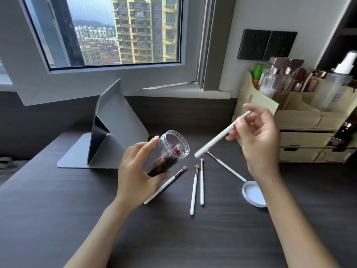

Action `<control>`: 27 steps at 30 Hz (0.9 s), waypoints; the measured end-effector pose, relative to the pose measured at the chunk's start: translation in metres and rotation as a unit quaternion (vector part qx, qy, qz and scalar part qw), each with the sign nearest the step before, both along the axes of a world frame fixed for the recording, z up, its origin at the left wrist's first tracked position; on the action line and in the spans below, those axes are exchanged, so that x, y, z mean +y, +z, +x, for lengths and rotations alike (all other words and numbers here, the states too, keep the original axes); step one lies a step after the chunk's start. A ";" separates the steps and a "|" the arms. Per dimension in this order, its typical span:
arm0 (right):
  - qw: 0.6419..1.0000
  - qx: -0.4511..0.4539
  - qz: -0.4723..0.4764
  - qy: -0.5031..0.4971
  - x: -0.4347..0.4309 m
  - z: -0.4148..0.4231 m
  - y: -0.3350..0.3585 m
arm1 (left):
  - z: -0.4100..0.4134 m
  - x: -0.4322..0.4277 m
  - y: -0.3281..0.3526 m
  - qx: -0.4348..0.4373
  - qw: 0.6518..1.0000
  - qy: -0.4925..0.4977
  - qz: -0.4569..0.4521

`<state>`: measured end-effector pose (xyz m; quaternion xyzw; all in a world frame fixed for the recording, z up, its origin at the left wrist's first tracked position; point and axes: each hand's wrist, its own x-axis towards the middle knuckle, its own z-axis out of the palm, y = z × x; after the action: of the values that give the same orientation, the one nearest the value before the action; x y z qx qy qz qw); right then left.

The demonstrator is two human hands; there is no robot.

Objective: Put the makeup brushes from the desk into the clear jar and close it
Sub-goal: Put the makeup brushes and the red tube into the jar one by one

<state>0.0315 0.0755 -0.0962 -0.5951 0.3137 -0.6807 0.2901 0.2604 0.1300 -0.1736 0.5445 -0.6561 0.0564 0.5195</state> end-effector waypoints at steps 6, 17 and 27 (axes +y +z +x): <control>0.997 0.015 -0.065 0.028 0.021 0.029 0.007 | -0.002 0.001 -0.001 -0.014 1.000 -0.018 0.008; 0.929 0.350 -0.104 -0.059 -0.006 0.051 -0.037 | 0.000 -0.001 -0.001 -0.040 0.999 -0.028 0.007; 0.877 0.418 0.155 -0.178 -0.055 -0.007 -0.061 | 0.009 -0.006 -0.004 0.005 1.000 0.010 0.012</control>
<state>0.0243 0.0201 -0.1572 -0.7055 0.6078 -0.3520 0.0942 0.2691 0.1242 -0.1780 0.5574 -0.6489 0.0505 0.5154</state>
